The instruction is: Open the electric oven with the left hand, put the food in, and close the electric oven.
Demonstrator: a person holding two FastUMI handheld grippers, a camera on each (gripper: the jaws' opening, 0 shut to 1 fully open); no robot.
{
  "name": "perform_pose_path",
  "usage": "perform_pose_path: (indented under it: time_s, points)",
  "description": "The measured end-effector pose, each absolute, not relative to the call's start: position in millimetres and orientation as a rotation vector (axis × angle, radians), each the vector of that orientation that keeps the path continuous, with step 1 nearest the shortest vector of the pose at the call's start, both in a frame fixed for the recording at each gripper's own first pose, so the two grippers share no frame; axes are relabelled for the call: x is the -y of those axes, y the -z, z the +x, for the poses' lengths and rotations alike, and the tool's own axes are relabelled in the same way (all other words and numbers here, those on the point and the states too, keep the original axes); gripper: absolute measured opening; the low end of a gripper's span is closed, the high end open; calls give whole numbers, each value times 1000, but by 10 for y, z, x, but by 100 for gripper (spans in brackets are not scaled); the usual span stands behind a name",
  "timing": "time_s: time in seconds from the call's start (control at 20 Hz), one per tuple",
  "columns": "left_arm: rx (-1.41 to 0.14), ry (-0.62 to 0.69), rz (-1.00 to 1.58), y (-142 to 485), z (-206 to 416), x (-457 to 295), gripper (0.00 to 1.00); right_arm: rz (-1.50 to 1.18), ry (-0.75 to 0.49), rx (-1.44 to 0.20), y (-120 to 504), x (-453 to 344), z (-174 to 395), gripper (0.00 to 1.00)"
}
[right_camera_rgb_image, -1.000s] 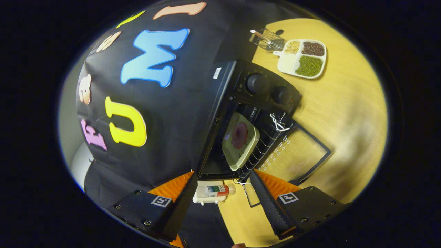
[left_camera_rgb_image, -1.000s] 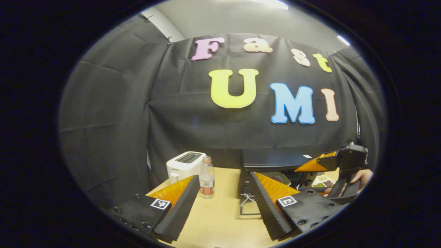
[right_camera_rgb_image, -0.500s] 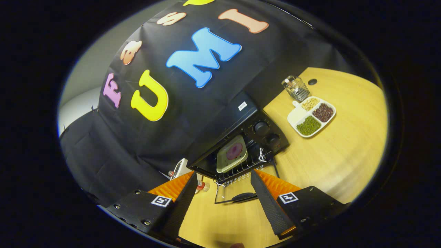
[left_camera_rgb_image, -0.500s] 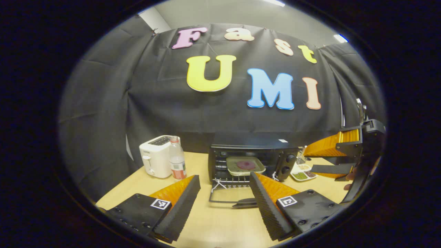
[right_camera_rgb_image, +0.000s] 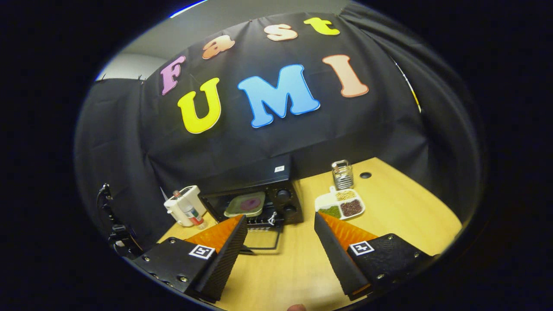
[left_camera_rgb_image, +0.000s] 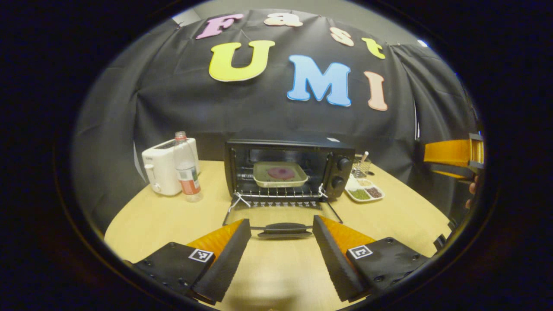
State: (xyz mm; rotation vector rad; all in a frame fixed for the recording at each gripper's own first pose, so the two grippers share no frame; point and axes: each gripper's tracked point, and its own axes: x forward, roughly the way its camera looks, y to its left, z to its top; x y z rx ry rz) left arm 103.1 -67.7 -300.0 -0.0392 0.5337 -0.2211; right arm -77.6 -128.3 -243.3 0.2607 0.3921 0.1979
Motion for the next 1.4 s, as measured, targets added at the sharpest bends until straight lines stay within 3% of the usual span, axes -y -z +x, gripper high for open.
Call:
perform_pose_path:
  time_s: [0.1, 0.55, 0.8, 1.05, 1.4]
  points:
    - [-581, 241, -29, 3226, 1051, 795, 94, 168, -163, -355, 2387, 1486, -817, 97]
    - [-766, 265, 12, 4036, 1183, 986, 100, -85, -10, -203, 1945, 2208, -1021, 97]
    - [-837, 245, 29, 4357, 1316, 954, 98, -92, 49, -226, 1942, 2343, -1062, 97]
    - [-822, 228, 76, 4382, 1436, 956, 98, -109, 100, -236, 1920, 2459, -1094, 97]
    - [-783, 211, 40, 4112, 1485, 939, 100, -103, 50, -248, 1981, 2327, -1100, 97]
